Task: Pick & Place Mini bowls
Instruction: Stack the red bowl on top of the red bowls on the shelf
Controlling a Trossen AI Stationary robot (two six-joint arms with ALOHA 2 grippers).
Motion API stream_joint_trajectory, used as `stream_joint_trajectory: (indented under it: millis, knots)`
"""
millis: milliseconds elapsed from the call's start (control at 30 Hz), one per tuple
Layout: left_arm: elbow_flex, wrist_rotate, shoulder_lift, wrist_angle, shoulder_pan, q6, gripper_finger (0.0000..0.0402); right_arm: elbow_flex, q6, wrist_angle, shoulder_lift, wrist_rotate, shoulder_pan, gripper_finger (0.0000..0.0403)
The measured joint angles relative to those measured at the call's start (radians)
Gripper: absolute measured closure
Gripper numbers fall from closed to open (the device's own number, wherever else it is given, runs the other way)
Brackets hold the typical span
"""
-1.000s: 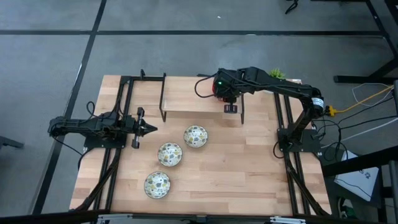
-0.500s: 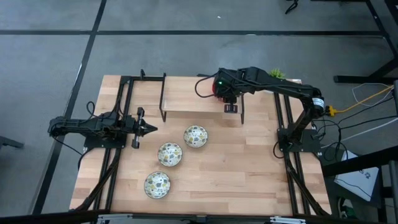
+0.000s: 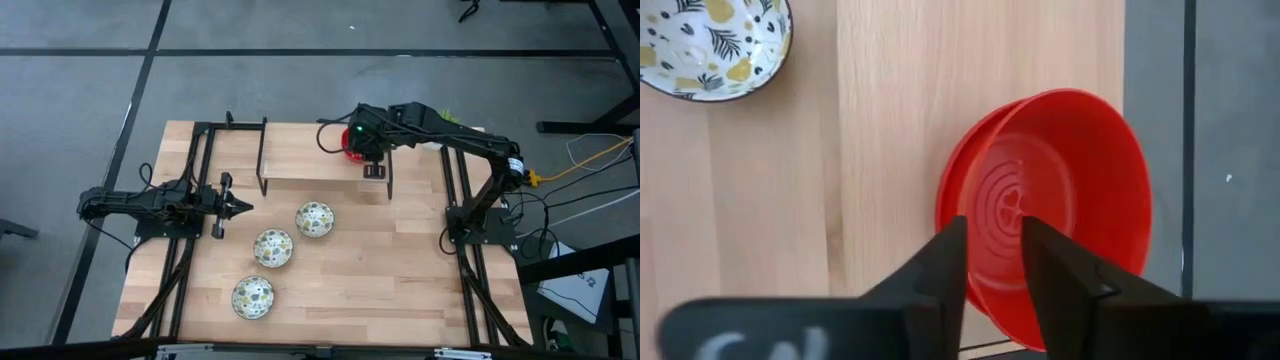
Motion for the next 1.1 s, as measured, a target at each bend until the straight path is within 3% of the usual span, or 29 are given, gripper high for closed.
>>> stream_joint_trajectory:
  millis: [167,700,1100]
  knots:
    - [0.000,0.000,0.000,0.000,0.000,0.000,0.0391,0.000,-0.006,-0.015,0.000,-0.048,0.000,0.0394]
    - [0.000,0.000,0.000,0.000,0.000,0.000,0.0389,-0.059,-0.010,0.018,0.001,-0.052,-0.013,0.0399]
    - [0.000,0.000,0.000,0.000,0.000,0.000,0.0394,-0.024,-0.008,-0.011,0.001,-0.052,-0.013,0.0401]
